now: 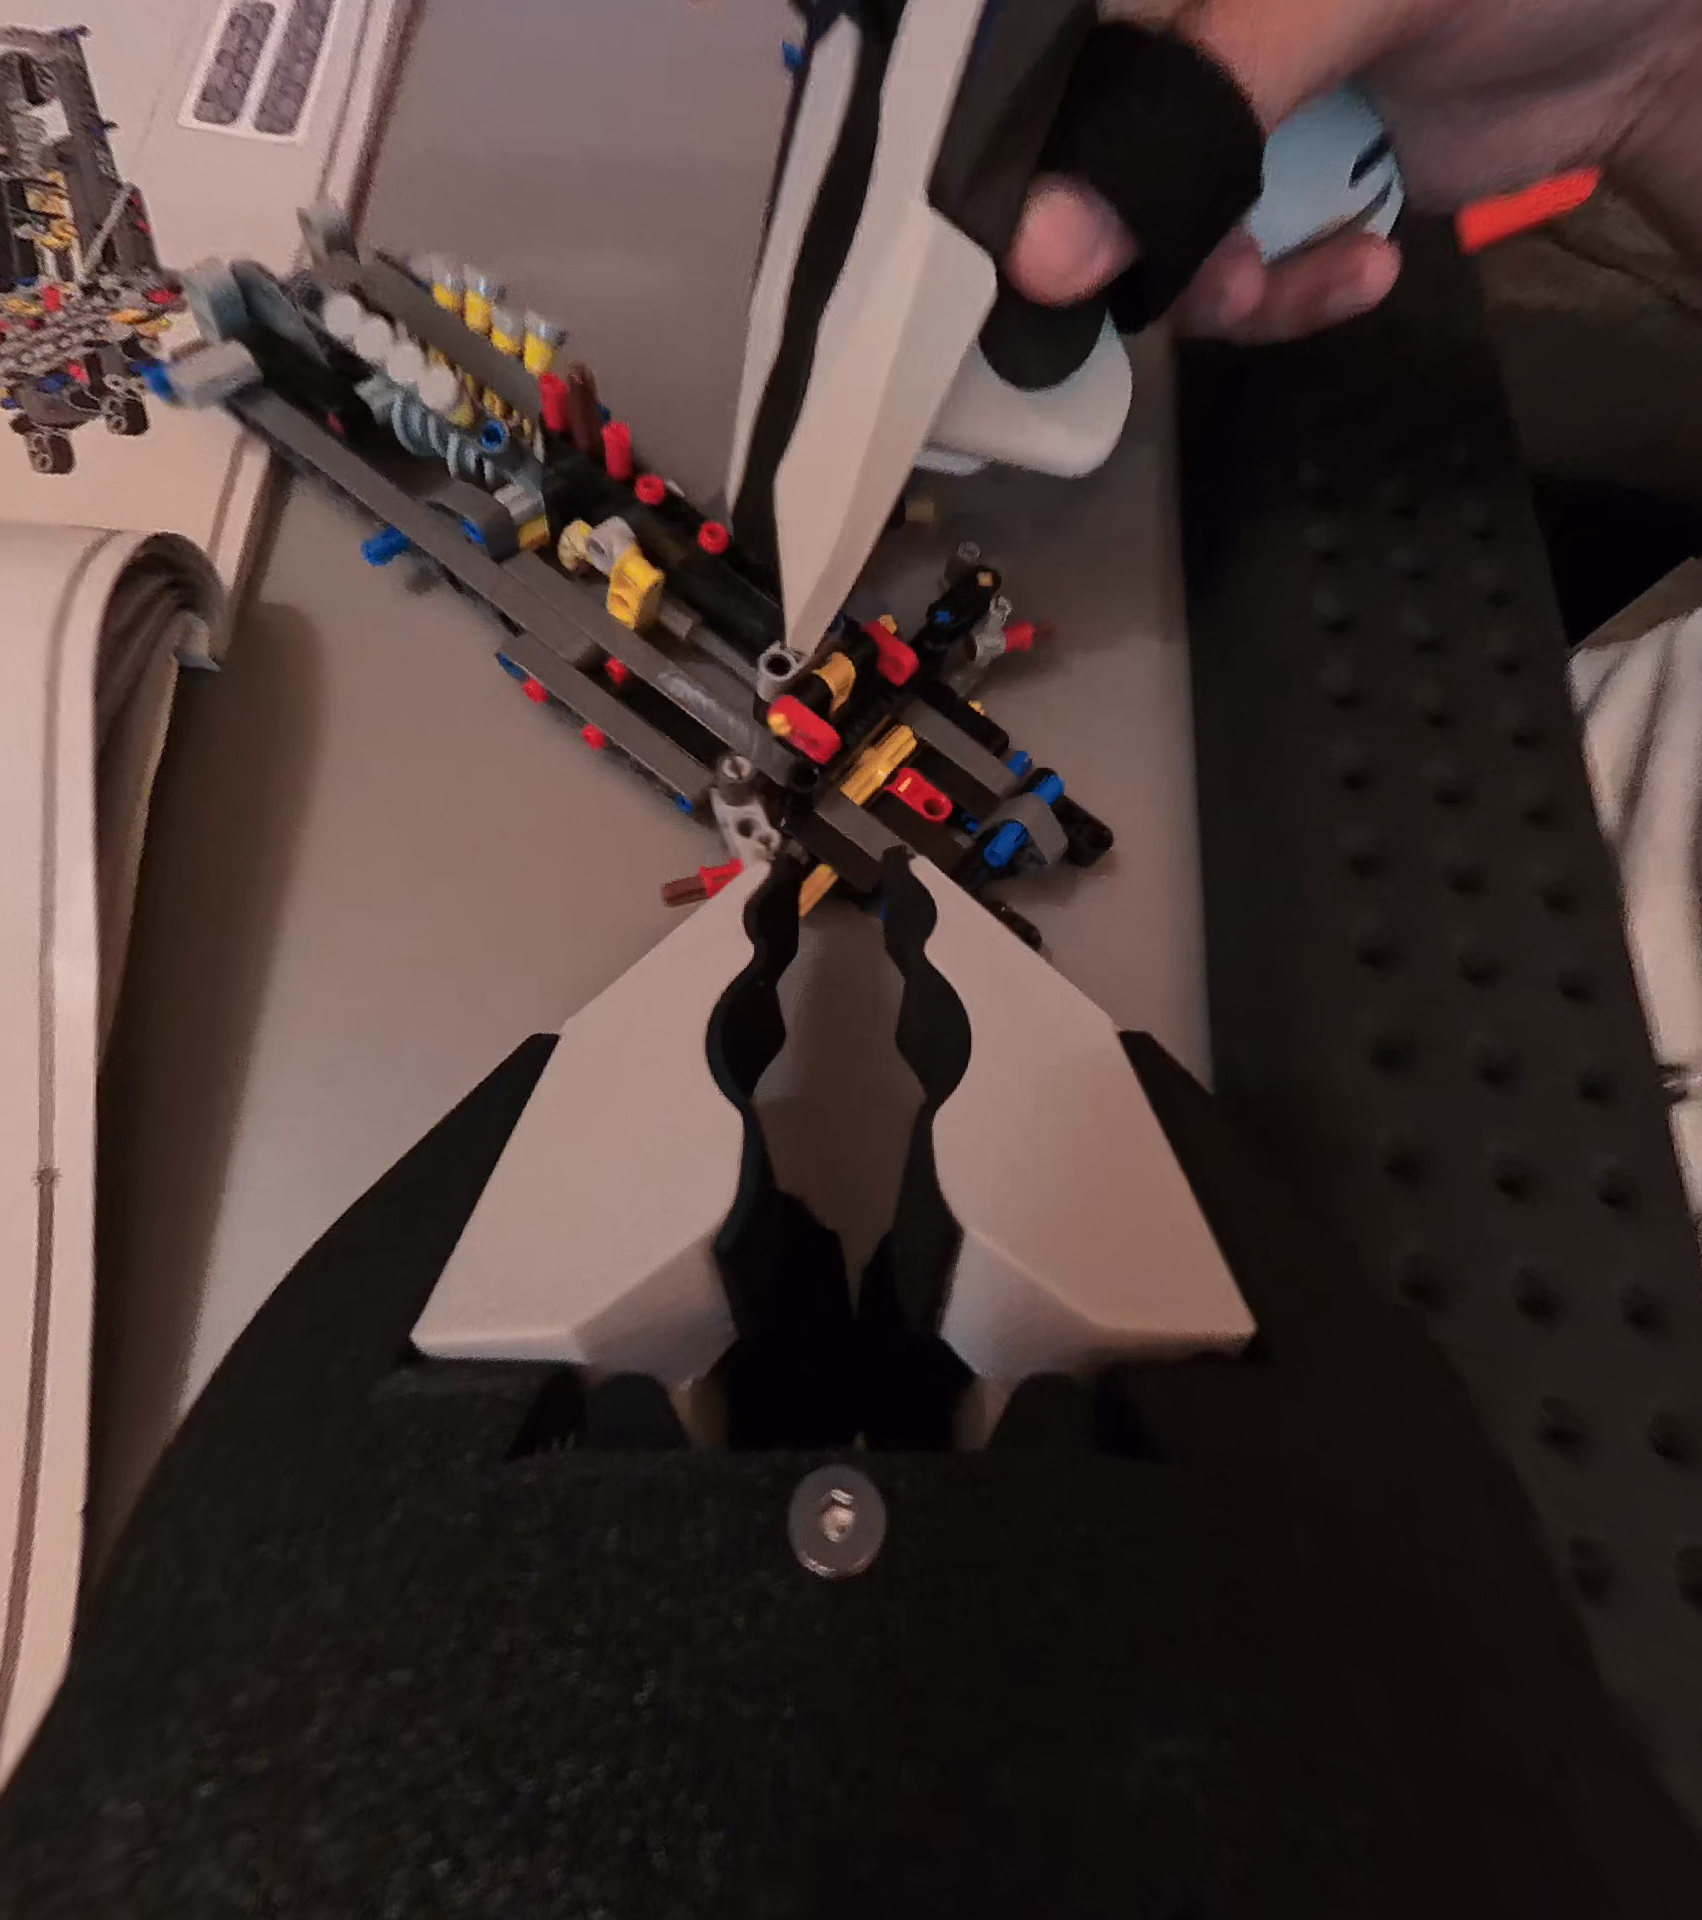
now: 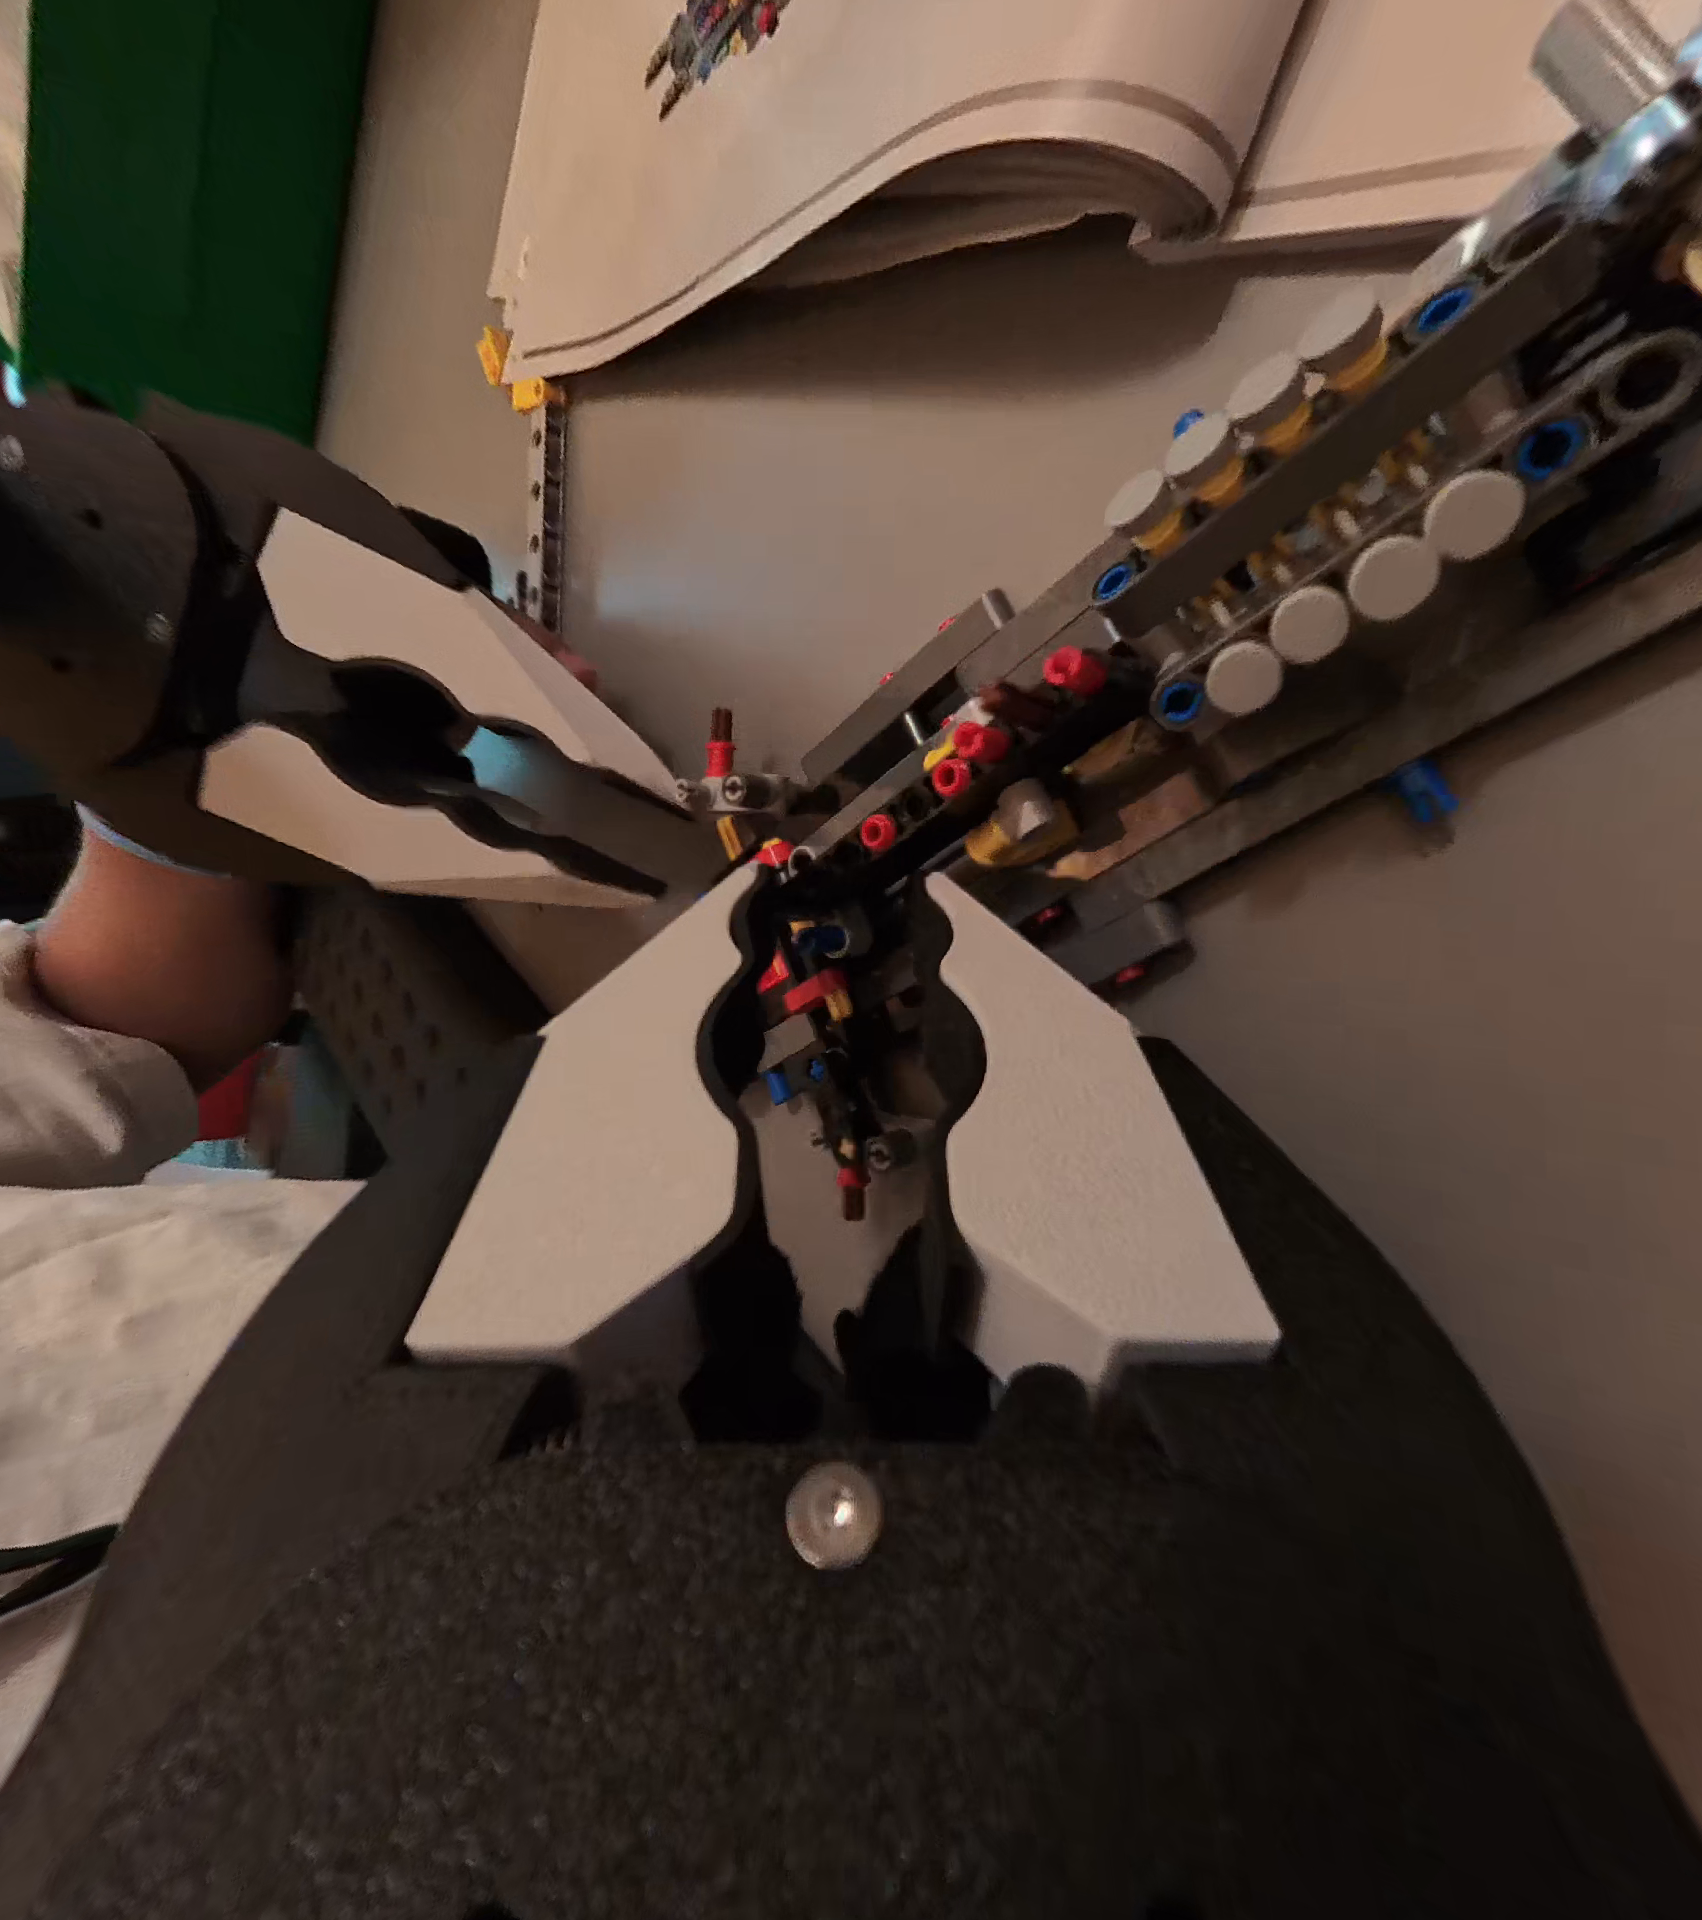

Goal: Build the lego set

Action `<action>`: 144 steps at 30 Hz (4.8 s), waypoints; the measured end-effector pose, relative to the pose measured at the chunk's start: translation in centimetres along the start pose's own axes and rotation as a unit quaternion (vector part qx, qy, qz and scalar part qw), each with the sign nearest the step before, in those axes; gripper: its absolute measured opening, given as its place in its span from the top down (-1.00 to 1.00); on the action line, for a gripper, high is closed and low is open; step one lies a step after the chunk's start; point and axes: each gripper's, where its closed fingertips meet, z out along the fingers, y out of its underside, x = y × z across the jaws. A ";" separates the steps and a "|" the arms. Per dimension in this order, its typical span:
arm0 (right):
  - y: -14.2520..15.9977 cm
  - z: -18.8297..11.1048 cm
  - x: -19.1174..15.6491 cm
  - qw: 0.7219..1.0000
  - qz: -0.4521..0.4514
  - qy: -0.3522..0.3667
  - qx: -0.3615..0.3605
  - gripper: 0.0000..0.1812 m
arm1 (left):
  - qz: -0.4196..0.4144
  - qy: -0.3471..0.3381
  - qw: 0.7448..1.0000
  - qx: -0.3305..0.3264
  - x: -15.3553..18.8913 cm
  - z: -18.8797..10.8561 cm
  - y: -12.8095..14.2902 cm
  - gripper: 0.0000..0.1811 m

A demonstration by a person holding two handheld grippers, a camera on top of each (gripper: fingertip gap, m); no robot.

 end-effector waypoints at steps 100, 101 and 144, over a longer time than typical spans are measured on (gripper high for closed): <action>-8.7 -8.7 -8.0 0.808 -0.580 0.053 -0.084 0.55 | -0.422 0.256 0.790 0.365 -4.4 -6.6 -10.5 0.94; -8.9 -8.3 -7.4 0.799 -0.590 0.067 -0.093 0.55 | -0.425 0.262 0.786 0.366 -4.4 -6.7 -10.6 0.94; -2.5 0.2 -10.7 0.847 -0.527 0.068 -0.017 0.68 | -0.524 0.196 0.732 0.388 -8.5 -6.0 -8.0 0.93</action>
